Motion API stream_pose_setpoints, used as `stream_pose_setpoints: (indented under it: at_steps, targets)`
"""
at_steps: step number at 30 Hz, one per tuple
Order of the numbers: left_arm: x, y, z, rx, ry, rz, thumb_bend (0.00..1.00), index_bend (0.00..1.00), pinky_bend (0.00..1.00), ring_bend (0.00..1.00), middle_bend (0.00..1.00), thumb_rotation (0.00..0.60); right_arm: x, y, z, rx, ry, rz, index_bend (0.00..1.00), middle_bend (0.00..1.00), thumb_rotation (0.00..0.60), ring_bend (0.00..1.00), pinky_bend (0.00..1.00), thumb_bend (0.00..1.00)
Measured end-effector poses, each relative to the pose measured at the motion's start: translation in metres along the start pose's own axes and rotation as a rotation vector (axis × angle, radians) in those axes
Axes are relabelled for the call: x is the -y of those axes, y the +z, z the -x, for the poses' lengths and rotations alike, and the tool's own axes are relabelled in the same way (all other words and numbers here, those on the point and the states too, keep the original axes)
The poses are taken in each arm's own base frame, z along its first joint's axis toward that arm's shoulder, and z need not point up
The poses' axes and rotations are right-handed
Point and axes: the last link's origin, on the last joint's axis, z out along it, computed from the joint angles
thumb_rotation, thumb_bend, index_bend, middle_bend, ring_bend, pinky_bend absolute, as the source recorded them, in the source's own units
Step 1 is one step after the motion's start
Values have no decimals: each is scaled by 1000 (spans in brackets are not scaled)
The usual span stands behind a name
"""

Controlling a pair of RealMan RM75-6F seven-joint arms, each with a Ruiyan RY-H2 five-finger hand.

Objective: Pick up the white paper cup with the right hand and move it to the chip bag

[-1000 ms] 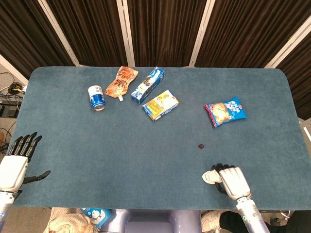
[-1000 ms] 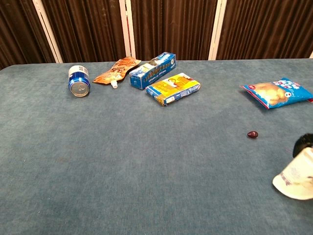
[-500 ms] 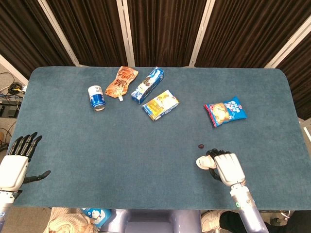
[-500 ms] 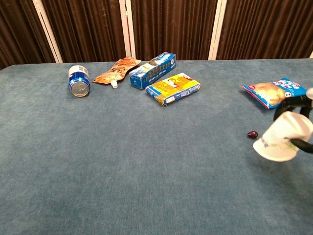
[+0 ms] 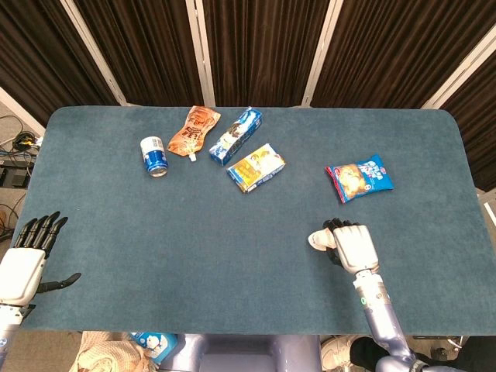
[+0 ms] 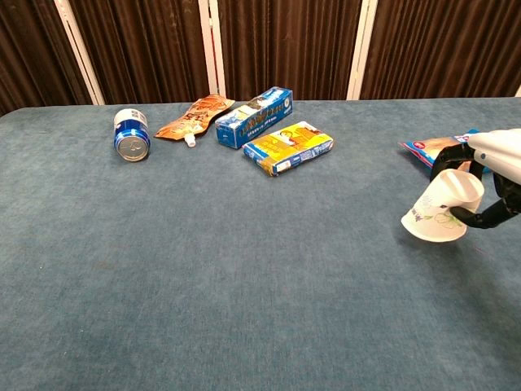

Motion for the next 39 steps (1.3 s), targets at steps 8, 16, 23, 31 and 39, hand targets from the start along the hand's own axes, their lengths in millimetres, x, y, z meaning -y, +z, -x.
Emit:
stream_pose_setpoints:
  at_steps: [8, 16, 23, 31, 39]
  targets:
    - [-1, 0, 0, 5, -4, 3, 13, 0, 0, 0, 0, 600, -4, 14, 8, 5, -14, 37, 458, 367, 600, 422, 507, 454]
    - [-1, 0, 1, 13, -6, 7, 13, 0, 0, 0, 0, 600, -3, 17, 18, 11, -20, 50, 93, 278, 600, 336, 443, 454]
    - [-2, 0, 1, 13, -5, 10, 13, 0, 0, 0, 0, 600, -2, 12, 19, 15, -45, 49, 0, 4, 600, 93, 231, 430]
    - [-2, -1, 1, 7, 2, 11, 13, 0, 0, 0, 0, 600, -8, -4, 3, 14, -42, 56, 0, 0, 600, 41, 203, 420]
    - [-2, -2, 1, -2, 9, 9, 13, 0, 0, 0, 0, 600, -45, -45, -25, -14, -101, 80, 0, 0, 600, 0, 128, 420]
